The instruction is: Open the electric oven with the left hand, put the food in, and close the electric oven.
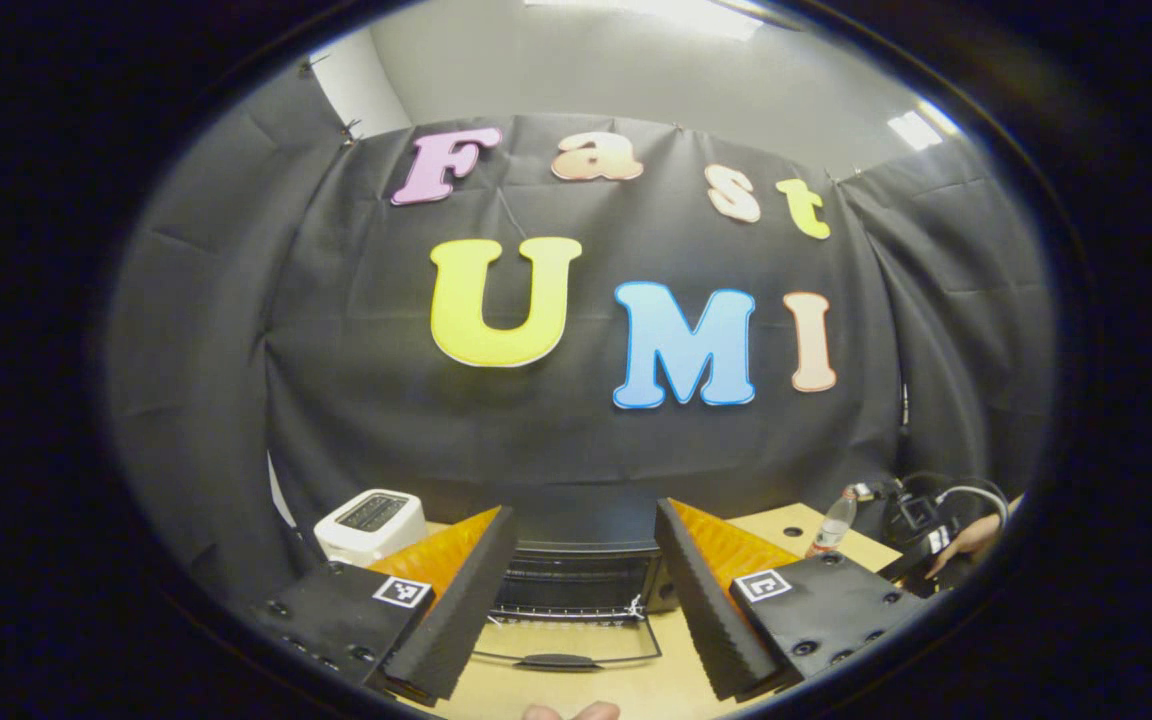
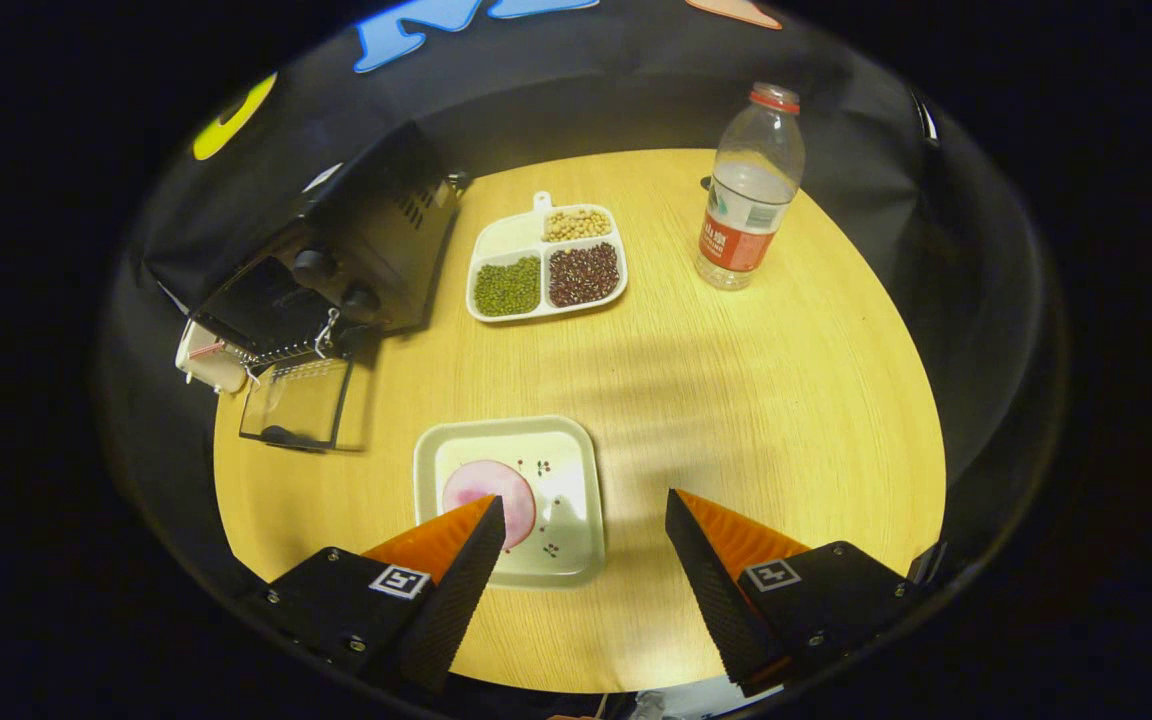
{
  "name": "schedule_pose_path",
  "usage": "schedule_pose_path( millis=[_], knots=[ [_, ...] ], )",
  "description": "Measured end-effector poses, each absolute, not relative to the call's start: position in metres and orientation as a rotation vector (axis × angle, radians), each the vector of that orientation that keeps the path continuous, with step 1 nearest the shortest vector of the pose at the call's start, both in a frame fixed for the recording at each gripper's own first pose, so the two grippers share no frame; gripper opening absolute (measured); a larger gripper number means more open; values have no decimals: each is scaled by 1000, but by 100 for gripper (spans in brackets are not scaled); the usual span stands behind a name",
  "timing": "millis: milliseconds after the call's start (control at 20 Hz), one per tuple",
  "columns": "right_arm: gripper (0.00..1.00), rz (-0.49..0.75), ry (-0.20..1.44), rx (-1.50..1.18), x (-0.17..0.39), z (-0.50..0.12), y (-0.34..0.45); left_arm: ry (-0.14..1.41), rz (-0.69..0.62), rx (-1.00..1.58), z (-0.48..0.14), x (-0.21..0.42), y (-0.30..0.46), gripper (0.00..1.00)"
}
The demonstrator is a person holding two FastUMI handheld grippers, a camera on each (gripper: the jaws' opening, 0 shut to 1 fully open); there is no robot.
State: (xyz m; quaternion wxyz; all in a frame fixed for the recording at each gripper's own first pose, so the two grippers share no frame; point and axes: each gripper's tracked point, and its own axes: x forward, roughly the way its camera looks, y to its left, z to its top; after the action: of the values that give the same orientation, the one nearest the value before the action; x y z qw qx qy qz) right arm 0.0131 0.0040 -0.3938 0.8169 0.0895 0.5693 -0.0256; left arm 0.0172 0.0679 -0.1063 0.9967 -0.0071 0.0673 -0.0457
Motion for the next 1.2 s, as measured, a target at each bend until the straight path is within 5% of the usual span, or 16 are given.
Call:
schedule_pose_path(
  millis=[150,300,500,650,800,850,900,950,1100,1150,1200],
  knots=[
    [99,-60,1268,163,14,-417,-2,117,-70,-40,-94,9,80,99],
    [99,-63,1320,162,13,-436,-3,157,-35,-40,-109,1,101,90],
    [96,-80,1360,102,10,-454,-13,185,3,-60,-118,-3,120,99],
    [81,-83,1364,68,13,-459,-14,199,14,-76,-122,-4,125,99],
    [77,-59,1368,75,14,-459,-7,205,10,-77,-123,0,123,99],
    [57,-35,1370,82,16,-459,-1,202,9,-76,-122,-1,122,99],
    [49,-8,1365,90,16,-457,5,198,7,-74,-120,0,121,90],
    [26,-10,1373,83,14,-459,6,195,3,-73,-121,1,118,94],
    [5,52,1395,186,8,-460,11,206,-10,-70,-122,1,114,94],
    [4,68,1401,229,6,-459,11,227,-10,-66,-129,0,115,90],
    [4,73,1398,289,5,-458,12,241,-9,-67,-132,-1,116,99]
  ],
)
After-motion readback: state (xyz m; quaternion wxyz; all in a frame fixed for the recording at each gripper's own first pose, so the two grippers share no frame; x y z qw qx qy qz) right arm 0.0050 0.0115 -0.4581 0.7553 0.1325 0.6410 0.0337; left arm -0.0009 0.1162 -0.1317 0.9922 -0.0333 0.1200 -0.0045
